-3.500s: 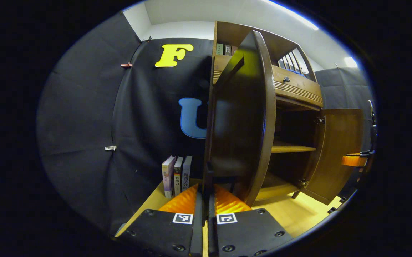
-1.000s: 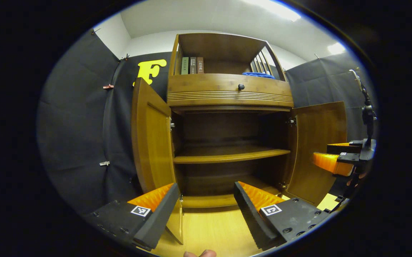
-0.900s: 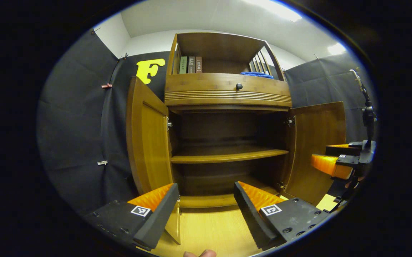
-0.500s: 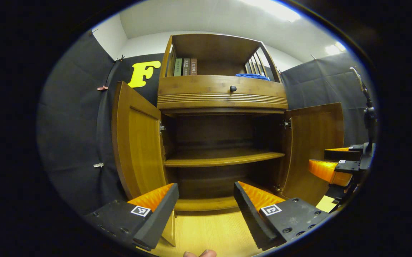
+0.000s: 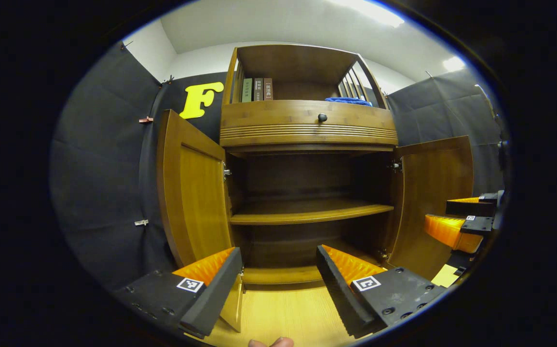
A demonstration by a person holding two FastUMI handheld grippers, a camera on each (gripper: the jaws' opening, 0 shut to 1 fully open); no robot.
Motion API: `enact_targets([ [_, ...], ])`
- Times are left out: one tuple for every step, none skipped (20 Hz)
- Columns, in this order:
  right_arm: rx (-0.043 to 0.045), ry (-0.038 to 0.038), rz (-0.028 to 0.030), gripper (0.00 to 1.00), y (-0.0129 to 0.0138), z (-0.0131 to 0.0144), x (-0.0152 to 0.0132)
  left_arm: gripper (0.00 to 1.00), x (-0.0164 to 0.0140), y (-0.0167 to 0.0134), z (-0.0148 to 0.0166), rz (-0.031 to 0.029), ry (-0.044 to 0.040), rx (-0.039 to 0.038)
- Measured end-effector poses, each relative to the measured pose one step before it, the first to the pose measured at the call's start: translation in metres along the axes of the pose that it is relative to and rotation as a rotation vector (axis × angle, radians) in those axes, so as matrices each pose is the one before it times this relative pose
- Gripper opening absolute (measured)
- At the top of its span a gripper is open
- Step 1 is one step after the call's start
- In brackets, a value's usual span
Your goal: Open the right door of the double-door shoe cabinet with the right hand, and open the left door with the left hand.
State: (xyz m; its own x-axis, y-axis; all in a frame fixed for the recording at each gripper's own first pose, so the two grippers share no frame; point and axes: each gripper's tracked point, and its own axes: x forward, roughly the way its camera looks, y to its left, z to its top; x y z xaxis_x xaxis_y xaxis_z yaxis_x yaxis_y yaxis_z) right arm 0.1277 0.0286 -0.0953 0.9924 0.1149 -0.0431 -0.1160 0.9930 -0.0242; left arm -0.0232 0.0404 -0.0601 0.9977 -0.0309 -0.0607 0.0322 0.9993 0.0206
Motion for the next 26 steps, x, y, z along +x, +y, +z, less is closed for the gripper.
enact_targets([
  [0.00111,0.00236,0.00166,0.98,-0.00009,-0.00064,-0.00087,0.96,0.00029,-0.00055,-0.00025,0.00061,0.00194,-0.00298],
  [-0.00017,0.00251,0.00105,0.98,0.00041,-0.00058,0.00025,0.96,0.00041,0.00047,-0.00138,0.00150,0.00185,-0.00166],
  [-0.00143,0.00149,-0.00003,0.98,0.00031,0.00010,-0.00064,0.96,0.00008,0.00007,0.00009,0.00014,0.00189,-0.00136],
  [-0.00153,0.00145,0.00064,0.98,-0.00043,-0.00116,-0.00064,0.96,0.00032,-0.00078,-0.00021,0.00009,0.00125,-0.00154],
  [-0.00035,-0.00022,-0.00045,0.98,-0.00046,0.00068,-0.00060,0.96,-0.00039,0.00032,0.00045,0.00107,0.00031,-0.00043],
  [-0.00005,0.00106,-0.00077,0.96,-0.00011,0.00018,0.00105,0.96,-0.00025,-0.00033,-0.00070,-0.00063,0.00072,0.00015],
  [0.00167,-0.00076,-0.00090,0.98,0.00013,0.00049,-0.00028,0.96,0.00069,-0.00025,-0.00013,-0.00021,0.00092,0.00083],
  [0.00202,0.00048,-0.00196,0.98,-0.00039,0.00001,0.00083,0.96,0.00006,-0.00047,0.00006,-0.00028,-0.00063,0.00064],
  [0.00233,-0.00095,-0.00071,0.98,0.00022,0.00018,0.00025,0.96,-0.00068,-0.00042,0.00091,-0.00054,-0.00128,0.00084],
  [0.00056,0.00004,-0.00215,0.98,-0.00057,-0.00064,-0.00102,0.96,-0.00027,-0.00033,0.00001,0.00011,-0.00168,0.00120],
  [-0.00021,-0.00182,-0.00138,0.98,-0.00028,0.00041,-0.00046,0.96,-0.00004,0.00019,0.00058,-0.00118,-0.00166,0.00019],
  [-0.00073,0.00036,-0.00205,0.98,-0.00051,-0.00005,0.00094,0.96,-0.00026,-0.00108,0.00036,-0.00148,-0.00230,-0.00085],
  [0.00065,0.00023,-0.00017,0.98,0.00021,0.00016,0.00006,0.96,0.00007,-0.00027,0.00025,-0.00098,-0.00121,-0.00068],
  [0.00181,0.00294,-0.00150,0.98,-0.00071,-0.00076,-0.00009,0.96,0.00011,-0.00021,-0.00016,0.00040,-0.00079,0.00054],
  [0.00343,0.00189,0.00014,0.98,0.00027,-0.00016,-0.00074,0.96,-0.00077,-0.00005,0.00078,0.00039,-0.00061,0.00146],
  [0.00323,0.00166,0.00001,0.98,0.00106,-0.00013,0.00057,0.96,0.00001,-0.00023,-0.00077,-0.00035,0.00013,0.00070],
  [0.00205,0.00145,0.00075,0.98,0.00031,-0.00024,-0.00110,0.96,-0.00059,-0.00061,-0.00044,-0.00122,0.00092,-0.00020],
  [-0.00068,0.00018,-0.00014,0.98,0.00001,-0.00034,-0.00063,0.96,-0.00030,-0.00002,0.00006,0.00001,0.00067,-0.00011],
  [-0.00227,0.00000,-0.00007,0.98,-0.00015,-0.00017,-0.00122,0.96,-0.00079,0.00012,0.00028,-0.00010,0.00073,-0.00048],
  [-0.00169,-0.00043,-0.00019,0.98,-0.00054,0.00073,0.00171,0.96,0.00009,-0.00021,-0.00168,-0.00059,0.00184,-0.00052],
  [-0.00074,0.00037,0.00070,0.98,-0.00009,-0.00033,-0.00041,0.96,-0.00009,-0.00021,0.00010,-0.00040,0.00079,-0.00076],
  [0.00032,0.00184,0.00153,0.98,0.00053,-0.00097,0.00013,0.96,0.00003,-0.00006,-0.00166,-0.00092,0.00221,-0.00101],
  [0.00095,0.00020,0.00060,0.98,0.00037,0.00003,-0.00095,0.96,-0.00058,-0.00019,0.00029,-0.00019,-0.00040,-0.00083],
  [-0.00036,0.00080,-0.00018,0.98,-0.00020,0.00076,0.00054,0.96,0.00019,0.00022,-0.00022,-0.00002,0.00035,-0.00009],
  [-0.00090,0.00053,0.00008,0.98,-0.00013,-0.00040,-0.00017,0.96,-0.00026,0.00018,0.00062,-0.00042,-0.00018,0.00012],
  [-0.00098,0.00088,-0.00088,0.96,0.00021,-0.00015,-0.00051,0.96,-0.00065,-0.00030,0.00027,-0.00018,-0.00073,0.00031],
])
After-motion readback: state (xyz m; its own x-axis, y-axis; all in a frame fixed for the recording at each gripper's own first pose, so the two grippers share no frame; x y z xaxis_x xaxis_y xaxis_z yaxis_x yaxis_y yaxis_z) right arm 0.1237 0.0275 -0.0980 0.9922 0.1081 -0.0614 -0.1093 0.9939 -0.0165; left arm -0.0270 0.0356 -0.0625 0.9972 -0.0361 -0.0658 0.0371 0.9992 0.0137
